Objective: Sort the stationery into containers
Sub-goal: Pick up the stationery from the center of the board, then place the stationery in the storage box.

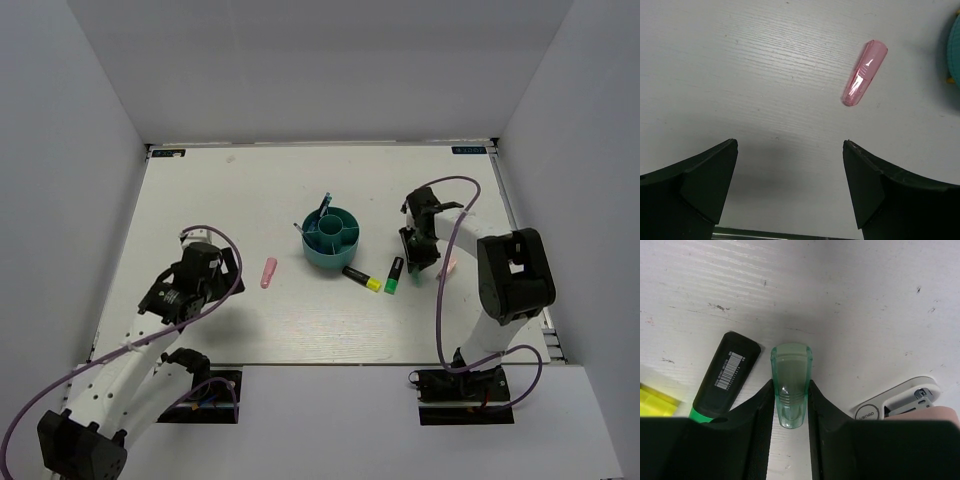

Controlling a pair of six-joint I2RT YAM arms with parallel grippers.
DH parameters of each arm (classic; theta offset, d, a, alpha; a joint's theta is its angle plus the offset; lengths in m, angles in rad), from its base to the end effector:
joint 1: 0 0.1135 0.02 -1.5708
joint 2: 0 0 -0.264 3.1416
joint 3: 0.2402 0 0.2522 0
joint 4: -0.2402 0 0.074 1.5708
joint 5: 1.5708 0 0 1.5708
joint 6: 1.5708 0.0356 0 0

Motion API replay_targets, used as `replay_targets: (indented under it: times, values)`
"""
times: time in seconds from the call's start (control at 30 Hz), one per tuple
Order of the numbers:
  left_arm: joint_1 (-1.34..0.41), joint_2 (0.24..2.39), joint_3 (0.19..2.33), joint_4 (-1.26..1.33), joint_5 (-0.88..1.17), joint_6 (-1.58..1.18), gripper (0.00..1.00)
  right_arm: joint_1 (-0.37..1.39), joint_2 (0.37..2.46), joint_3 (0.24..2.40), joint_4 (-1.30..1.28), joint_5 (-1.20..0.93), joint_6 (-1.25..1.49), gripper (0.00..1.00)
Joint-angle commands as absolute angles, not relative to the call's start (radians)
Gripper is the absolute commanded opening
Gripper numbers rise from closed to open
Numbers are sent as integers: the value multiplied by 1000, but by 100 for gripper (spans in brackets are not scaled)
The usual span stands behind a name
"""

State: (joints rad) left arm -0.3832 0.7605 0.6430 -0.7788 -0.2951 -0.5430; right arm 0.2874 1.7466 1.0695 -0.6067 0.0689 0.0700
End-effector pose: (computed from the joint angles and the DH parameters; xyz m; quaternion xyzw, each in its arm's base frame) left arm 0.1398 -0.0452 0.2419 -0.1230 0.9266 -0.0221 0.3548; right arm 0.3130 0.0900 0.1617 -0.1024 0.9838 -0.0081 0.1467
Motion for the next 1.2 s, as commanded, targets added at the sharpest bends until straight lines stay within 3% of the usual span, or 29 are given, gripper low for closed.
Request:
replay_targets:
  times: [0.0,0.2,0.47,0.87,1.17]
  values:
    - [-377,790,623,-733,-203,-523,96,281,1712,1054,-603,22,61,0]
    - [-377,888,647,-749,-192,-523,96,288,1524,1088,-565,-199,-52,0]
    - [-376,896,632,-724,-190,-509,96,308,1543,1230,-473,-504,-133,0]
    - [-376,922,601,-644,-133,-480,94,360,1548,1114,167,-791,-7,0]
    - [-376,946,601,-647,-133,-472,94,356,1597,821,905,-888,250,0]
